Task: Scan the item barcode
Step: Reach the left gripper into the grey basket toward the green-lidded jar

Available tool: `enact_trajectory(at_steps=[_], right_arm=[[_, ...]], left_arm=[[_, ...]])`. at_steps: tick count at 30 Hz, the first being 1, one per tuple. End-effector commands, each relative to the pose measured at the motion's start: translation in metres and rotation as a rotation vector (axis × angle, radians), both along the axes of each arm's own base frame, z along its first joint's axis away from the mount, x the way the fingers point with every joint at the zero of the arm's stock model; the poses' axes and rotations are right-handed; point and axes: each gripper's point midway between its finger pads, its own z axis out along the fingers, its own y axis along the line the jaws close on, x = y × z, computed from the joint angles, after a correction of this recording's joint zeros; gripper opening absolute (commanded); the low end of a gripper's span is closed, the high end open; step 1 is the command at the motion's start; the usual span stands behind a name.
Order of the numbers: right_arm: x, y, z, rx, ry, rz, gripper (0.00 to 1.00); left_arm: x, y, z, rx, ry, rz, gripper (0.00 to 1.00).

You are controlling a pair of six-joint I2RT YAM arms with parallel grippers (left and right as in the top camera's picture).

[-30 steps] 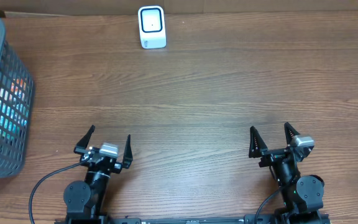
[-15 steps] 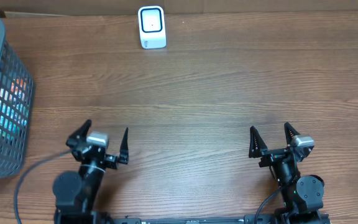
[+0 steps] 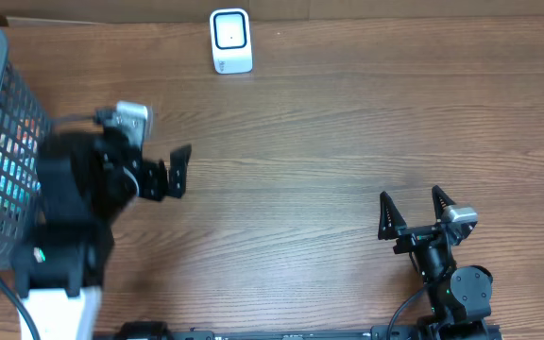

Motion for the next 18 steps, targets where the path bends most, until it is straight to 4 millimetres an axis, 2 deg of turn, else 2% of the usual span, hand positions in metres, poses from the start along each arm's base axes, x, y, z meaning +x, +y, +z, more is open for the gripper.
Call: enact_trajectory(at_steps=[1,4,10,13,15,18], right_arm=[[0.000,-0.001,-0.002,-0.007,-0.005,-0.006,1.00],[0.000,-0.001,-0.002,-0.007,-0.005,-0.006,1.00],[0.000,-0.001,-0.002,-0.007,-0.005,-0.006,1.00],[0.000,-0.001,-0.002,-0.007,-0.005,-0.006,1.00],[0.000,-0.001,-0.002,-0.007,-0.006,-0.006,1.00],[0.000,-0.001,-0.002,-0.007,-0.005,-0.006,1.00]], left_arm=[[0.013,-0.005,0.031,-0.030,0.052,-0.024,1.00],[0.021,-0.012,0.033,-0.056,0.144,-0.052,1.00],[0.035,-0.012,0.007,-0.038,0.225,-0.069,0.99],[0.045,-0.016,0.002,-0.071,0.239,-0.073,0.99],[0.050,-0.015,0.006,-0.090,0.231,-0.052,0.99],[0.057,-0.004,0.025,-0.116,0.191,0.031,1.00]])
